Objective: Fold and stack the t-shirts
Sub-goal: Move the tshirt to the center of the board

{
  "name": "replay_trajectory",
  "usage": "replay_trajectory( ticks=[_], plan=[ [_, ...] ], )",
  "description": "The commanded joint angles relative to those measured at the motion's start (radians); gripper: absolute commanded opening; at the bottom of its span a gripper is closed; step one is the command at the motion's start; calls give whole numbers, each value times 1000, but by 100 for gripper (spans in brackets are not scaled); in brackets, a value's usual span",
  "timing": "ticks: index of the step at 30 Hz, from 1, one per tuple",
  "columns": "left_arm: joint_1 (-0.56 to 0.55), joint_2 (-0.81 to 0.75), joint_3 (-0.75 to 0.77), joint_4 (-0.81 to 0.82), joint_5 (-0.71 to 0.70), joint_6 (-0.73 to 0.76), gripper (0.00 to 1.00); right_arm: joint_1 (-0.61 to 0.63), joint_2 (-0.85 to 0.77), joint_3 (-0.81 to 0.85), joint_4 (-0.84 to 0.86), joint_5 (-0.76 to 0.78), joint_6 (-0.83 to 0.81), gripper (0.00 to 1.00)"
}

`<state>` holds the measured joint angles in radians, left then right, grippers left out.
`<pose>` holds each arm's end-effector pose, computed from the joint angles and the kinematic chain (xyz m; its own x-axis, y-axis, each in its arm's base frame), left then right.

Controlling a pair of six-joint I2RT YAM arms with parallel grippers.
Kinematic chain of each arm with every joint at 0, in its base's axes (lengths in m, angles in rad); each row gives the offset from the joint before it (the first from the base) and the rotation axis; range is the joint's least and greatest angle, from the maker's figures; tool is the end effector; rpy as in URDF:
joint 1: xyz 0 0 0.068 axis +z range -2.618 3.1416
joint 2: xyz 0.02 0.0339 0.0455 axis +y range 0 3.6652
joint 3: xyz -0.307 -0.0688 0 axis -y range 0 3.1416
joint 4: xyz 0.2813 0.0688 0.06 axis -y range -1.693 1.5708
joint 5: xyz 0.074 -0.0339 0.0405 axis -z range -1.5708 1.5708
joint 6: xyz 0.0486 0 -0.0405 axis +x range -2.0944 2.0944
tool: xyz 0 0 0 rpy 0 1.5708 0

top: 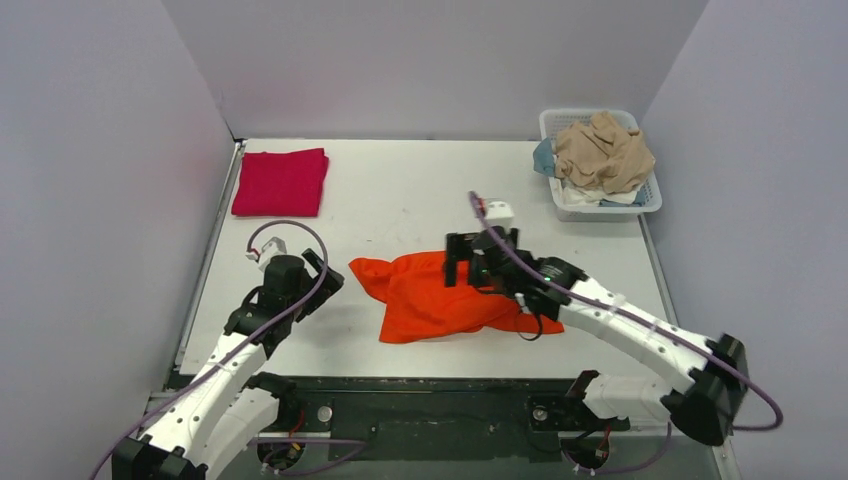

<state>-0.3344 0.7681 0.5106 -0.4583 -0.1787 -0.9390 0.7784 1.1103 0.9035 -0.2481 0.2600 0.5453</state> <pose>0.1714 -0.0504 0.2332 -0.5245 -0.6585 -0.5398 -0.3843 0.7488 -0.5400 0.2080 0.1876 0.3363 -0.5341 0.1772 -0.8266 -0.2773 0.8870 0.3694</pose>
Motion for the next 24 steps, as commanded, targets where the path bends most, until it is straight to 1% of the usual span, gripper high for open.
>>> replay_trajectory(
  ticks=[1,2,3,4,5,6,7,10,11,15,20,24],
  plan=[
    [57,30,20,98,-13,31,95,246,257,178,36,-94,9,95],
    [91,35,19,105,-1,33,95,275,359,211,18,-95,18,94],
    [107,36,13,108,31,33,95,324,404,278,3,-103,20,92],
    [138,36,8,113,46,30,95,342,494,314,-38,-100,20,92],
    [150,34,-3,115,75,30,95,371,537,386,-60,-76,24,91],
    [168,28,-9,117,84,28,95,383,608,419,-102,-65,25,90],
    [174,24,-19,114,89,25,95,402,641,475,-117,-51,25,89],
    [191,4,-32,88,72,16,95,421,760,548,-140,-60,40,87],
    [193,-1,-36,78,60,15,95,423,795,556,-142,-66,53,85],
    [202,-27,-47,59,32,3,95,424,888,597,-193,-60,80,81],
    [208,-53,-50,35,1,-12,95,412,932,588,-239,-46,114,79],
    [210,-63,-55,28,-19,-27,95,394,971,589,-272,-79,127,72]
  ],
)
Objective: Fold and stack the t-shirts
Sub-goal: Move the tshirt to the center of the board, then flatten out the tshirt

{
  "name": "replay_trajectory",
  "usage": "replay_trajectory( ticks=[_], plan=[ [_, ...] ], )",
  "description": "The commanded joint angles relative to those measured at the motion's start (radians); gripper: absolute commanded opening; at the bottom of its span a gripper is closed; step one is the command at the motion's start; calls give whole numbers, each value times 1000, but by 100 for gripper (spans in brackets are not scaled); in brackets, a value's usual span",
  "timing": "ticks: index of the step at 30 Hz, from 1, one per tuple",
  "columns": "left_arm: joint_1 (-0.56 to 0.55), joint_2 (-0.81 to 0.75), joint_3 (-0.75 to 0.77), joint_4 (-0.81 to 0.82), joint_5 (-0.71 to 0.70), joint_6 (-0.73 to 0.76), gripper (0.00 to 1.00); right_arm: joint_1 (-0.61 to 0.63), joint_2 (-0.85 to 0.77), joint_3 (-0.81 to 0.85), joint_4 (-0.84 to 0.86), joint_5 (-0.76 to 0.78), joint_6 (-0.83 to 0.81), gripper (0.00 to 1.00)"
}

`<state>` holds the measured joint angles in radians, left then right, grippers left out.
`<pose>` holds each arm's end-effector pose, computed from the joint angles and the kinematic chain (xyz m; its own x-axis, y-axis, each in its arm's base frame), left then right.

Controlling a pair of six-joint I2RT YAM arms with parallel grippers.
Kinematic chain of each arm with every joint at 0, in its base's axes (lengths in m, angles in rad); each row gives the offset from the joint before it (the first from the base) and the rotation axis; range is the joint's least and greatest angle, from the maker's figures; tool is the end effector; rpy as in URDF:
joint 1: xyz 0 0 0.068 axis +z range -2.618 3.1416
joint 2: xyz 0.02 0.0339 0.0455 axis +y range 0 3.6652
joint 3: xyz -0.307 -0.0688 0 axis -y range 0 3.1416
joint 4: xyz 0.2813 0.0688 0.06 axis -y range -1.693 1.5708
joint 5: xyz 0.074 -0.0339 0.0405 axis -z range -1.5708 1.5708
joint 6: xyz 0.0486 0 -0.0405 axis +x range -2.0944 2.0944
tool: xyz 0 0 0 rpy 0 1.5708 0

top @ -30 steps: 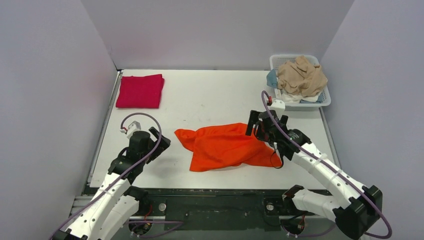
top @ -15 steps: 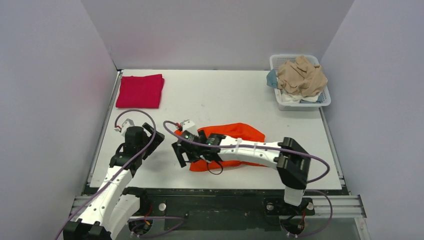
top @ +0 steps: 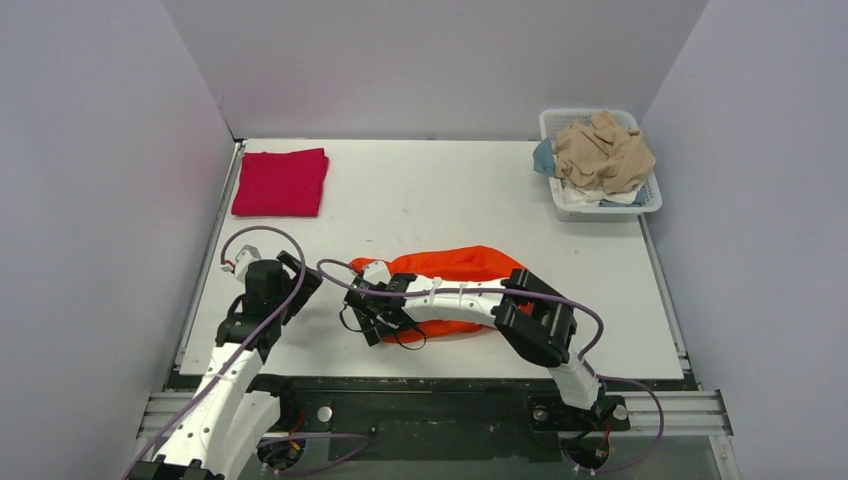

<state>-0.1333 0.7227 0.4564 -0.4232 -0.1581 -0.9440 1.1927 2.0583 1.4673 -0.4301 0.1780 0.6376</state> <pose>0.1705 -0.0151 0.2228 -0.3786 -0.7562 -0.5337 -0.5043 0.6520 -0.5662 0.1905 0.4564 0.1739 -0.7771 -0.3693 -0.5097 -0.5202 0.8327 0.1897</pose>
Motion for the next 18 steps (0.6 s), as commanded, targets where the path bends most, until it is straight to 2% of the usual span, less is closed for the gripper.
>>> replay_trajectory(
  ticks=[1,4,5,6,8,10,15,18],
  plan=[
    [9,-18,0,-8,-44,-24,95,-22,37,28,-102,-2,35,69],
    [12,-14,0,-7,-56,-32,95,-27,66,39,-127,-18,29,64],
    [11,-10,0,-2,-57,-32,95,-30,73,37,-130,-24,30,52],
    [12,-8,1,2,-50,-32,95,-37,72,30,-131,-29,33,45],
    [11,0,-1,20,-32,-30,95,-46,51,0,-118,-25,35,13],
    [11,9,-7,48,-9,-27,95,-59,-4,-49,-78,-19,36,0],
    [7,81,-12,182,107,18,95,-89,-248,-174,45,-23,8,0],
    [-4,133,-2,275,197,35,95,-132,-436,-239,80,55,7,0]
  ],
)
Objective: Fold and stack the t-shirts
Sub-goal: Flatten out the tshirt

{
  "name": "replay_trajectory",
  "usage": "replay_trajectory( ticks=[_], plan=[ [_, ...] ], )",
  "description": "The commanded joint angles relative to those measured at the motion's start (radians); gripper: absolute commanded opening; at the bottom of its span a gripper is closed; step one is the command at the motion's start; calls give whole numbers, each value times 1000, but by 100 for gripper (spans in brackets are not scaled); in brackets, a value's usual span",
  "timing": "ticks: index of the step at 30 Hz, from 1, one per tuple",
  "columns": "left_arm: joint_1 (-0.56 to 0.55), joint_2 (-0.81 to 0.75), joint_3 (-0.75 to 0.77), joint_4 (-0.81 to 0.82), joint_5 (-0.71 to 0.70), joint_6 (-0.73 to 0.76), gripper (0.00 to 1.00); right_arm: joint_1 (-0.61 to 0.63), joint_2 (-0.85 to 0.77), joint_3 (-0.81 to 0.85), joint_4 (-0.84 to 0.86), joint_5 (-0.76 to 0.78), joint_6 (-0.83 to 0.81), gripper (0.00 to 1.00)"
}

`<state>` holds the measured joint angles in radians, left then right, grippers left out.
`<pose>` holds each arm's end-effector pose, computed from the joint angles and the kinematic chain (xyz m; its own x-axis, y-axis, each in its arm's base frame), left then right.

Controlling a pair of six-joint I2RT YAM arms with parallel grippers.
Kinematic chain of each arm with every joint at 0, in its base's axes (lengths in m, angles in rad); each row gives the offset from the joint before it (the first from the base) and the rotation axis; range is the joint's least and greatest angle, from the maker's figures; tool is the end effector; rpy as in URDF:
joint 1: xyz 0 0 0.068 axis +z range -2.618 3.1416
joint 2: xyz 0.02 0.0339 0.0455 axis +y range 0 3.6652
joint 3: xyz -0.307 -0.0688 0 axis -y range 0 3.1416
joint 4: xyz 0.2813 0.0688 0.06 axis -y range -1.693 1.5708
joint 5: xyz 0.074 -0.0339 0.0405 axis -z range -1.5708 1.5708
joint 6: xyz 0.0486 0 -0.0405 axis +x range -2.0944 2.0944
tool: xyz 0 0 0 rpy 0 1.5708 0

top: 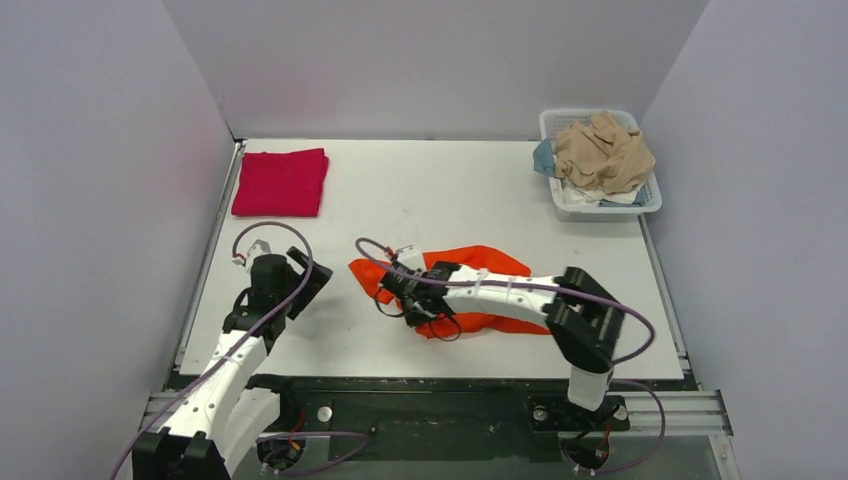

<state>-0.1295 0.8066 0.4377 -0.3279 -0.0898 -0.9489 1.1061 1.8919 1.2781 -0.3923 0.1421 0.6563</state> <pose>0.1845 -0.0196 0.2111 -0.4199 -0.7617 -0.4936 -0.4820 0.6479 -0.5898 0.2064 0.3963 0.1887 -0.8192 -0.2862 -0.4970 -0.4432 0.8659 0.2318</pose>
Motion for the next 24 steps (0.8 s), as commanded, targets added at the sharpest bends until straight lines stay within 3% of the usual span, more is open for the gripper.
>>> replay_trajectory(
  ticks=[1,10,15,19,21,23,24],
  plan=[
    [-23,78,21,191,138,44,95,-69,-308,-86,44,129,-11,0],
    [-214,332,162,220,35,76,95,-239,-740,-316,-42,380,17,0],
    [-250,508,228,262,31,75,94,-331,-859,-411,-75,408,25,0],
    [-281,633,281,257,14,77,85,-363,-898,-448,-94,409,30,0],
    [-298,688,301,249,1,81,70,-376,-907,-457,-96,408,29,0],
    [-308,739,325,233,-23,88,47,-390,-907,-455,-95,408,18,0],
    [-310,769,336,225,-46,96,22,-400,-905,-448,-93,410,14,0]
  ],
)
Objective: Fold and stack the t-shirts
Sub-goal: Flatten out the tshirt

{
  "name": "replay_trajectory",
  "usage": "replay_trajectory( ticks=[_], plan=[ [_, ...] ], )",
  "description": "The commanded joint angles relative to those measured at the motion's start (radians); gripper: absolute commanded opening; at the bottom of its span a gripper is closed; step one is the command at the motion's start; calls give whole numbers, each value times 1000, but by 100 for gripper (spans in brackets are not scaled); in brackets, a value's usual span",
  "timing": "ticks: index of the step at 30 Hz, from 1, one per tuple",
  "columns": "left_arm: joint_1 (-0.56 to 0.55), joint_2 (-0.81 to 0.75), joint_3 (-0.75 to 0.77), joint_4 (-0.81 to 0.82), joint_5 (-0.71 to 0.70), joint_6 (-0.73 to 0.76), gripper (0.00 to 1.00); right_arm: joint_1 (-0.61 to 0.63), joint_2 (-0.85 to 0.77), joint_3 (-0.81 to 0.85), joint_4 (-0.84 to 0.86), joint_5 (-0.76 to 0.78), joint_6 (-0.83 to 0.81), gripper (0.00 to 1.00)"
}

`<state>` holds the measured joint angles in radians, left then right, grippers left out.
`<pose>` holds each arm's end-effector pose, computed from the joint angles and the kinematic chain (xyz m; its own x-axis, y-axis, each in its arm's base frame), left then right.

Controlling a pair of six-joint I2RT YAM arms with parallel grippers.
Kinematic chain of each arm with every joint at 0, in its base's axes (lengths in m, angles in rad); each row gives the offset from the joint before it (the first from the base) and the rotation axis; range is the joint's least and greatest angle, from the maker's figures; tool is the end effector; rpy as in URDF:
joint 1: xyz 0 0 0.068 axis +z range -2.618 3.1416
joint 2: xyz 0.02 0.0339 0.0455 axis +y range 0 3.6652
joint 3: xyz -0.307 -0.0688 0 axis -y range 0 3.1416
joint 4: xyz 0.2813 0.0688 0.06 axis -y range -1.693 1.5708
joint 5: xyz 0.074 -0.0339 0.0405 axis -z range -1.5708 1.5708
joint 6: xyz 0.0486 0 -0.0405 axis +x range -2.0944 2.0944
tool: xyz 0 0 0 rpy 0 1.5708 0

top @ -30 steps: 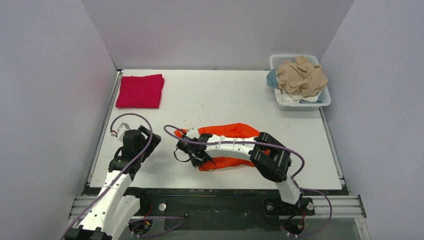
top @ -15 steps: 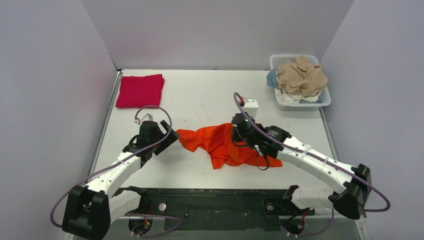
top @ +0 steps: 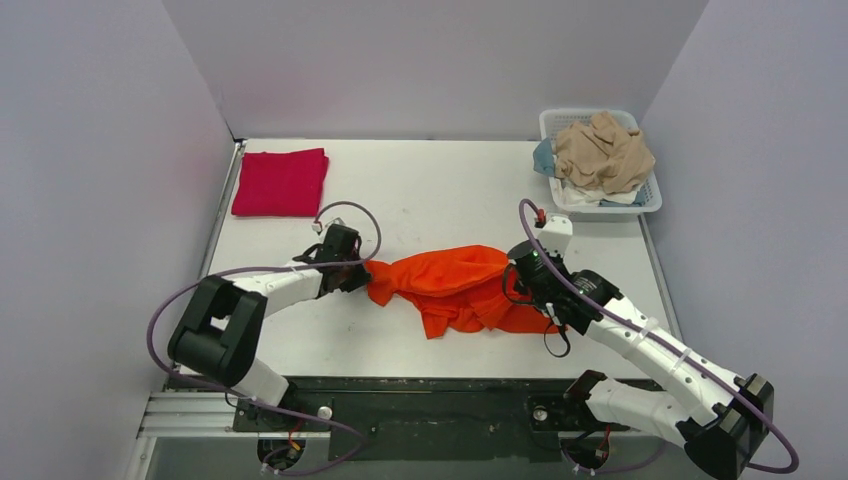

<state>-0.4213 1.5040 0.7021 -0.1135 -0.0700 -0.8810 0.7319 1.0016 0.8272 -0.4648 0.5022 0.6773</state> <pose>0.2869 -0.1248 0.1623 -0.7451 -0.5093 -0.4306 -0.3232 0.8405 -0.4348 0.1909 0.1400 0.3128 -0.5328 0.2598 -0.8054 0.0456 0.9592 0.2792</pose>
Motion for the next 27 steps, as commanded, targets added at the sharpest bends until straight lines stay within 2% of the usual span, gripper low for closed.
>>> replay_trajectory(
  ticks=[1,2,4,7,10,15,17,21,27],
  plan=[
    [-19,86,105,-22,-87,32,10,-30,-14,9,-17,50,-19,0],
    [-19,107,125,-45,-124,38,0,-36,-9,21,-13,49,-26,0],
    [-21,96,189,-108,-179,52,0,-47,-1,56,-6,44,-65,0],
    [-23,-9,240,-115,-247,84,0,-55,-3,128,-6,49,-126,0],
    [-23,-191,306,-124,-336,152,0,-59,-27,241,-7,85,-203,0],
    [-26,-406,439,-143,-377,235,0,-64,-70,455,6,70,-300,0],
    [-27,-484,507,-147,-395,259,0,-66,-57,568,-6,4,-331,0],
    [-29,-546,689,-179,-415,325,0,-65,-6,828,-48,-135,-393,0],
    [-30,-567,995,-242,-272,414,0,-65,79,1195,-159,-415,-451,0]
  ],
)
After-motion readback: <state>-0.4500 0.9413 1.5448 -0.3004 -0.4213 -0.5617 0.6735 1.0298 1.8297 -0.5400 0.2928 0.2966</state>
